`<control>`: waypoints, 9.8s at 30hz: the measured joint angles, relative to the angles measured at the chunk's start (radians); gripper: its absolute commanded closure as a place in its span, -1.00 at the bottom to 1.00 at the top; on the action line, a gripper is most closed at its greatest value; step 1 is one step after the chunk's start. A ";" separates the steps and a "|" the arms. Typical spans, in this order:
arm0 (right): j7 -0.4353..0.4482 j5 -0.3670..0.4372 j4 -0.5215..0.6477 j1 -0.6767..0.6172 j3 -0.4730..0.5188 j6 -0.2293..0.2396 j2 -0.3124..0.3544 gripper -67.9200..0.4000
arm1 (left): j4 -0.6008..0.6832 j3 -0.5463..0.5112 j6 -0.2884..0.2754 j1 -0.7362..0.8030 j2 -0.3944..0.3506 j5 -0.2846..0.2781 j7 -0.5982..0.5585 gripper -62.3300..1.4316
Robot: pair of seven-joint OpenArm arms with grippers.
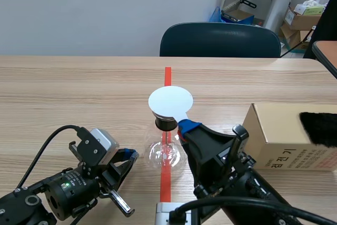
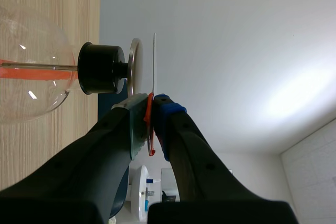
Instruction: Do the electroscope experiment
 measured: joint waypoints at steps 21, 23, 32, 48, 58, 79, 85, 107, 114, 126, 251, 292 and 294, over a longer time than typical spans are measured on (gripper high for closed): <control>0.000 0.000 0.000 0.000 0.000 0.000 0.000 0.94 | 0.000 0.000 0.000 0.000 0.000 0.000 0.000 0.82; 0.000 0.000 0.000 0.000 0.000 0.000 0.000 0.94 | 0.000 0.000 0.000 0.000 0.000 0.000 0.000 0.82; 0.000 0.000 0.000 0.000 0.000 0.000 0.000 0.94 | 0.000 0.000 0.000 0.000 0.000 0.000 0.000 0.82; 0.000 0.000 0.000 0.000 0.000 0.000 0.000 0.94 | 0.000 0.000 0.000 0.000 0.000 0.000 0.000 0.82; -0.037 0.000 0.000 0.000 0.000 0.000 0.000 0.94 | 0.000 0.000 0.000 0.000 0.000 0.000 0.000 0.82; -0.551 0.000 0.000 0.000 0.000 0.000 0.000 0.94 | 0.000 0.000 0.000 0.000 0.000 0.000 0.000 0.82; -0.576 0.000 0.000 0.000 0.000 0.000 0.000 0.94 | 0.000 0.000 0.000 0.000 0.000 0.000 0.000 0.82; -0.019 0.000 0.000 0.000 0.000 0.000 0.000 0.94 | 0.000 0.000 0.000 0.000 0.000 0.000 0.000 0.82; 0.041 0.000 0.000 0.000 0.000 0.000 0.000 0.94 | 0.000 0.000 0.000 0.000 0.000 0.000 0.000 0.82; 0.039 0.000 0.000 0.000 0.000 0.000 0.000 0.94 | 0.000 0.000 0.000 0.000 0.000 0.000 0.000 0.82; -0.551 0.000 0.000 0.000 0.000 0.000 0.000 0.94 | 0.000 0.000 0.000 0.000 0.000 0.000 0.000 0.82; -0.551 0.000 0.000 0.000 0.000 0.056 0.000 0.94 | 0.000 0.000 0.000 0.000 -0.002 0.000 -0.072 0.37; -0.551 0.000 0.000 0.000 0.000 0.046 0.000 0.94 | 0.000 0.000 0.000 0.000 -0.007 0.000 -0.098 0.28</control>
